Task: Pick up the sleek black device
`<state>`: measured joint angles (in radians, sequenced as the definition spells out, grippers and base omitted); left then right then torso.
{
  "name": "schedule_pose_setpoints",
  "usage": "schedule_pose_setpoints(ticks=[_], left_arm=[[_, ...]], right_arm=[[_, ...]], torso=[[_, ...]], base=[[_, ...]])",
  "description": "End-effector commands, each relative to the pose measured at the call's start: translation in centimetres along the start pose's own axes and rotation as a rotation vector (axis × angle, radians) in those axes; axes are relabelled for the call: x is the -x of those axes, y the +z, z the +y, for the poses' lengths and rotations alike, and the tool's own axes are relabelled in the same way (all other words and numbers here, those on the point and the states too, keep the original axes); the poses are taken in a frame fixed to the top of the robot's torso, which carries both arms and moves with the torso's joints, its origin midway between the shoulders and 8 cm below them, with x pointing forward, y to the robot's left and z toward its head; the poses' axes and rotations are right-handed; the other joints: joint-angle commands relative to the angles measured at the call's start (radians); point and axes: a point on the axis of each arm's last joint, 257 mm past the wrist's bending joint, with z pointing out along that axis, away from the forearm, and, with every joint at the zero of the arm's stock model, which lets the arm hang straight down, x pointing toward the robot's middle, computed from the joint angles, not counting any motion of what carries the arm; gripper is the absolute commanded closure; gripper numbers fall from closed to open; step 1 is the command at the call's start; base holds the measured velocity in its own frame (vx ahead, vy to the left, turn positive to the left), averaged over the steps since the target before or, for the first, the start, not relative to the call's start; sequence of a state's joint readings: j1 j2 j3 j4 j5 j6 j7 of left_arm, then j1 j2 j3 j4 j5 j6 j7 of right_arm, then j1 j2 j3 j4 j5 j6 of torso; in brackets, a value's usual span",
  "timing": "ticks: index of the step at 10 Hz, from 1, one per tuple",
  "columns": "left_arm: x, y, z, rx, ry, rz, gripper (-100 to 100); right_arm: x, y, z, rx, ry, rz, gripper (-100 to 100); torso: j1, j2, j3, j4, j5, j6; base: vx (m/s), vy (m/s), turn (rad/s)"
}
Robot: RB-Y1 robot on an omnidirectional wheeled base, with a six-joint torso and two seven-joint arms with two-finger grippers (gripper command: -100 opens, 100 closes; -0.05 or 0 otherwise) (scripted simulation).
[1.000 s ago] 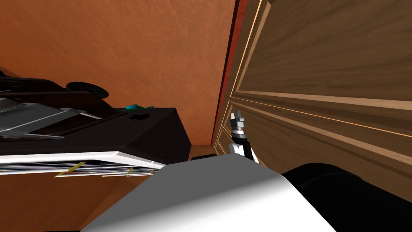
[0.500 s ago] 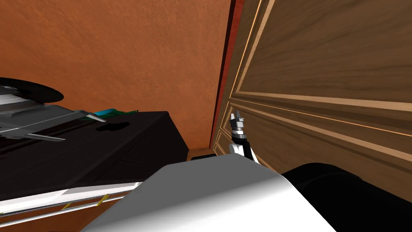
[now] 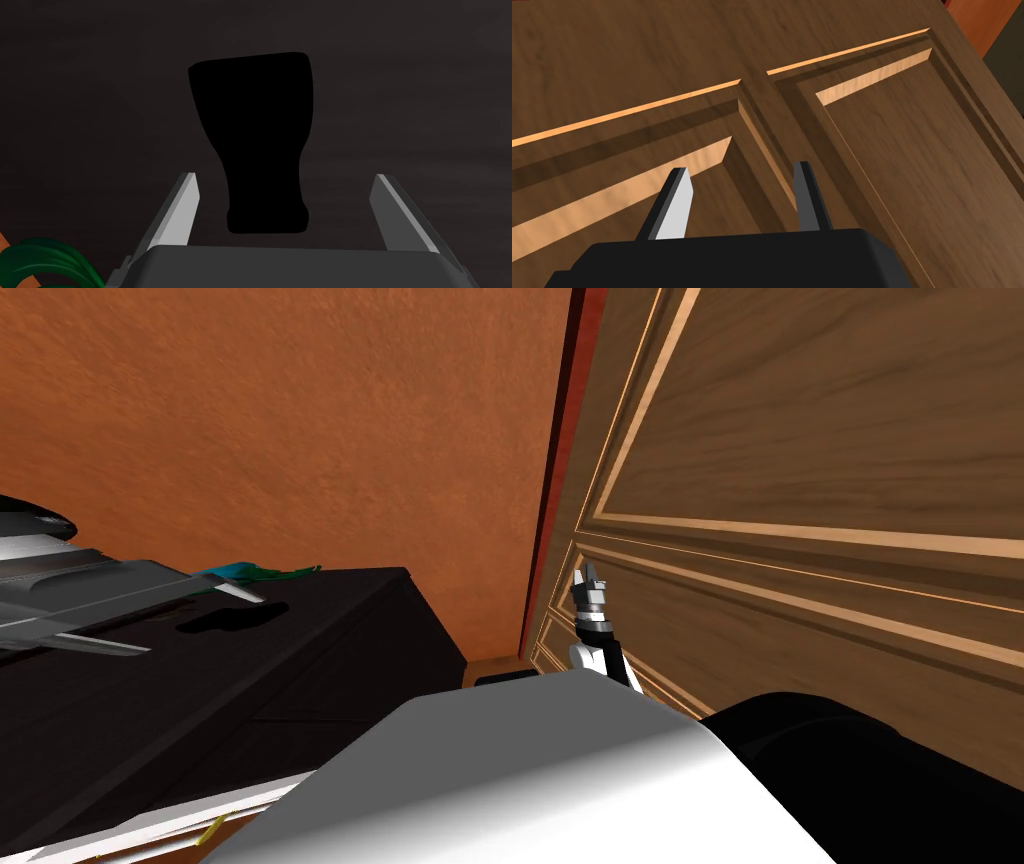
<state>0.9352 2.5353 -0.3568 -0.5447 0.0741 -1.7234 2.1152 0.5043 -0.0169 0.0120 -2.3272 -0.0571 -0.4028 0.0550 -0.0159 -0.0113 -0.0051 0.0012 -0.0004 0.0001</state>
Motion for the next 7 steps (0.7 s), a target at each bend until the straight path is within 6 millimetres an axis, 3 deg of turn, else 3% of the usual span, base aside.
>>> schedule_pose_setpoints(ticks=[1,2,3,7], left_arm=[[0.0,0.0,0.0,0.000,0.000,0.000,-100],[-0.1,0.0,0.1,0.003,-0.001,0.003,0],[0.9,0.9,1.0,-0.002,-0.006,0.007,-100],[2.7,2.6,3.0,-0.011,-0.015,0.016,-100]], right_arm=[[0.0,0.0,0.0,0.000,0.000,0.000,0],[0.0,0.0,0.0,0.000,0.000,0.000,0],[0.0,0.0,0.0,0.000,0.000,0.000,0],[0.0,0.0,0.0,0.000,0.000,0.000,0]], torso=[[0.000,0.000,0.000,0.000,0.000,0.000],[0.000,0.001,0.000,0.000,0.000,0.000],[0.000,0.001,0.001,0.000,0.000,0.000],[0.000,0.001,0.000,0.000,0.003,-0.001]], base=[[0.009,0.001,-0.008],[0.000,0.000,0.000],[0.012,-0.013,-0.036],[0.019,-0.022,-0.027]])
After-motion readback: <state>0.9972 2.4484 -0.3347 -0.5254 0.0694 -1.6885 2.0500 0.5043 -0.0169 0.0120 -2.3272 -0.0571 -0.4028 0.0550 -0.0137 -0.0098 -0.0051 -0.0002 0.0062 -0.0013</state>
